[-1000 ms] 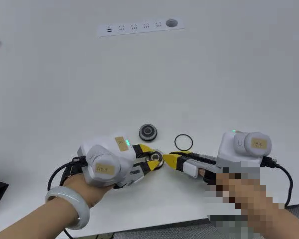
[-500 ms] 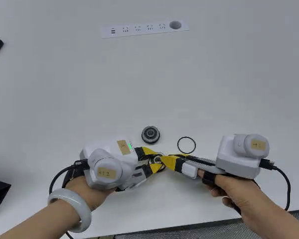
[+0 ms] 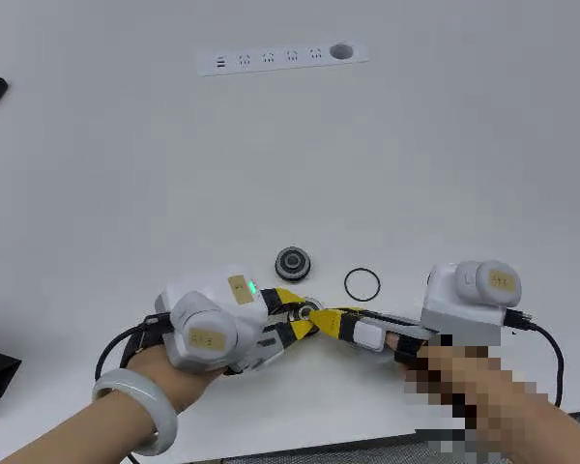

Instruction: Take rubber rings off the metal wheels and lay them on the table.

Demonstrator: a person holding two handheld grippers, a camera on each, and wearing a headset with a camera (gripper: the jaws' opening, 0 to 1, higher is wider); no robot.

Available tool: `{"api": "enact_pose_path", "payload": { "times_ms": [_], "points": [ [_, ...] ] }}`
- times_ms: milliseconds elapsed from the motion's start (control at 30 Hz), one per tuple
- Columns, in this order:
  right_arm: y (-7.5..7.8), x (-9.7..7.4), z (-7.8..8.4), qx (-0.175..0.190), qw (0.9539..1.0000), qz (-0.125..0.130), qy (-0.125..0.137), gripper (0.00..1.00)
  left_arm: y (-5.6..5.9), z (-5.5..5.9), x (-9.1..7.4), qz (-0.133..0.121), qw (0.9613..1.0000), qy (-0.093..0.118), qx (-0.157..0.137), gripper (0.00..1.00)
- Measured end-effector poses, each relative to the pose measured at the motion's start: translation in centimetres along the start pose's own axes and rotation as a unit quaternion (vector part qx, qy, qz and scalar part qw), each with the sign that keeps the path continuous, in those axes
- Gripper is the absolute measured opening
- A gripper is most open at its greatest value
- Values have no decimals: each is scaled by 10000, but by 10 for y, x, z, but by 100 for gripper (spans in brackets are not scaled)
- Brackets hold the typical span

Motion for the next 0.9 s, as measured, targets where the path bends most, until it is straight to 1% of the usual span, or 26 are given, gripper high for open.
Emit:
{"api": "enact_pose_path", "payload": {
  "times_ms": [267, 467, 633, 900],
  "points": [
    [2, -2, 0, 12, 10000, 54, 16, 14, 1, -1, 0, 4, 10000, -2, 5, 14],
    [5, -4, -1, -46, 9999, 84, 38, 6, 1, -1, 0, 2, 10000, -6, -5, 14],
    [6, -3, -2, -62, 9999, 126, 29, 4, 1, -1, 0, 1, 10000, -9, -8, 13],
    [4, -3, -4, -240, 9995, 188, 43, 2, 1, -2, 0, 9, 10000, -10, -15, 13]
  ]
}}
Point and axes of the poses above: the centre of the closed fingertips' face, and the gripper's own axes: x roughly forward along the fingers, y roughly to its right, z roughly out of its underside, the point moved 1 cm from there along -x, roughly backward along the fingers, and after that the axes turned 1 degree about y, right-handed, at the moved point
